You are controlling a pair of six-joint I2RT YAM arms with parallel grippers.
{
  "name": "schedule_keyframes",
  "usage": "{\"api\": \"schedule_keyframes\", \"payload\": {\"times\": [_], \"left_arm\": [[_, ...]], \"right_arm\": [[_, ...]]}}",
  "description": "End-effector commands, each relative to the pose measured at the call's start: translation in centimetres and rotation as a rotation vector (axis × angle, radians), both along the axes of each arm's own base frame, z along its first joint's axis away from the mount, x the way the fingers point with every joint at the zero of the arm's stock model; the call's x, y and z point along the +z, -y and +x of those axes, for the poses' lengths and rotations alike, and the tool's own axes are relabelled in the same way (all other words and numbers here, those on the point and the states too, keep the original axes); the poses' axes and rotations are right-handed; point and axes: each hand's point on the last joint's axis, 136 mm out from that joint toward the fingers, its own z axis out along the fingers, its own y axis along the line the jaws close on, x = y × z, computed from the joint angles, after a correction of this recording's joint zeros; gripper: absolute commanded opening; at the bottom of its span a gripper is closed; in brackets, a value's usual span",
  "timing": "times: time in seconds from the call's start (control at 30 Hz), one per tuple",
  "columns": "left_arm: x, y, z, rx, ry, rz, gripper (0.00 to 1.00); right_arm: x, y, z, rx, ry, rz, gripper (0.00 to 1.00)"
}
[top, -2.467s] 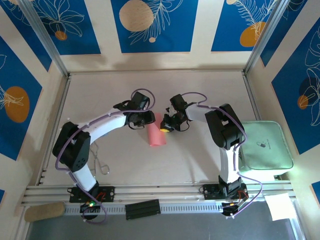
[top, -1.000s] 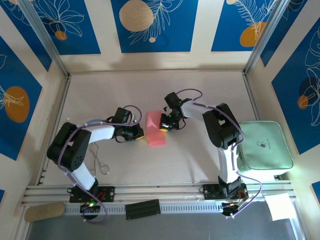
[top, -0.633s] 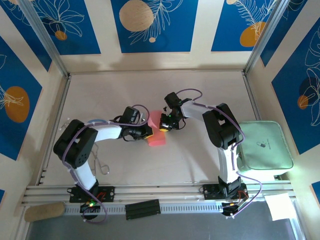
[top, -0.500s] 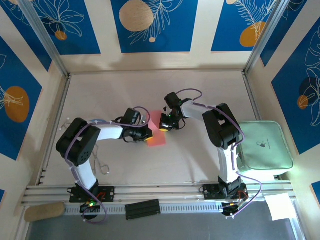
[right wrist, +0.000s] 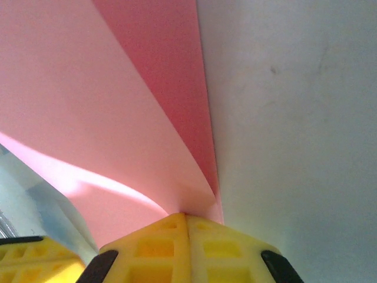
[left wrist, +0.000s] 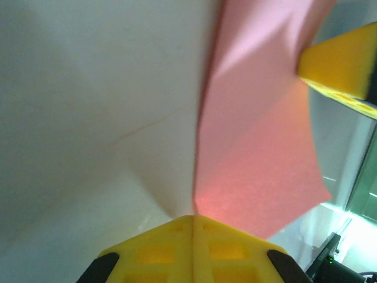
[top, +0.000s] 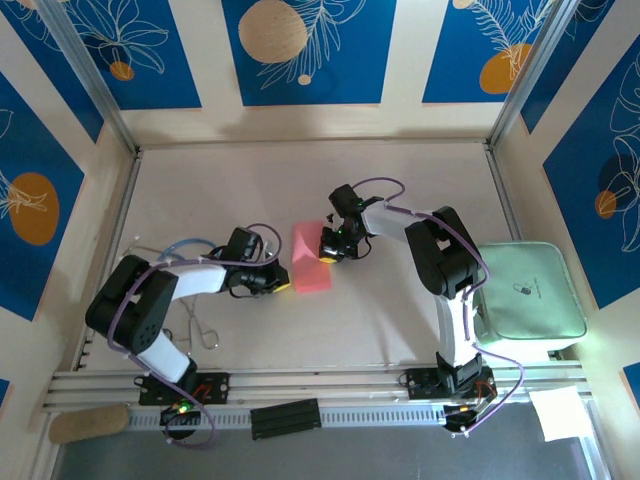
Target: Fold a paper plane with a square sheet of paper (pick it up from the middle)
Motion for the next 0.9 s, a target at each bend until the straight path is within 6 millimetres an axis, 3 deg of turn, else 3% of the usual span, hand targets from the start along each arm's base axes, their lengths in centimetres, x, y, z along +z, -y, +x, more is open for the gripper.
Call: {"api": "schedule_keyframes", "payload": {"times": [0.0, 0.1, 0.27, 0.5, 0.6, 0.73, 0.87], "left_arm": [[3.1, 2.2, 1.6, -0.015, 0.058, -0.059, 0.08], [2.8, 3.8, 2.2, -0.030, 0.054, -0.063, 0.08], [-0.4, 4.3, 1.2, -0.024, -0.031, -0.021, 0.07], [-4.4, 1.6, -2.9, -0.009, -0.168, 0.081, 0.06], [-5.8, -0.6, -5.4, -0.024, -0.231, 0.177, 0.06], [-5.5, -2.4, -7.6, -0.050, -0.264, 0.239, 0.06], [-2.8, -1.9, -7.1, -0.068, -0.211, 0.206, 0.05]], "right_arm": [[-10.4, 10.0, -6.6, -0.015, -0.226, -0.487, 0.06], [-10.4, 10.0, -6.7, -0.017, -0.229, -0.486, 0.06], [-10.5, 10.1, -6.8, -0.020, -0.230, -0.490, 0.06], [-10.5, 10.1, -6.8, -0.021, -0.236, -0.488, 0.06], [-10.6, 10.3, -6.8, -0.017, -0.237, -0.497, 0.05], [-10.7, 10.5, -6.9, -0.013, -0.239, -0.509, 0.06], [-10.7, 10.6, -6.9, -0.011, -0.239, -0.513, 0.06]]}}
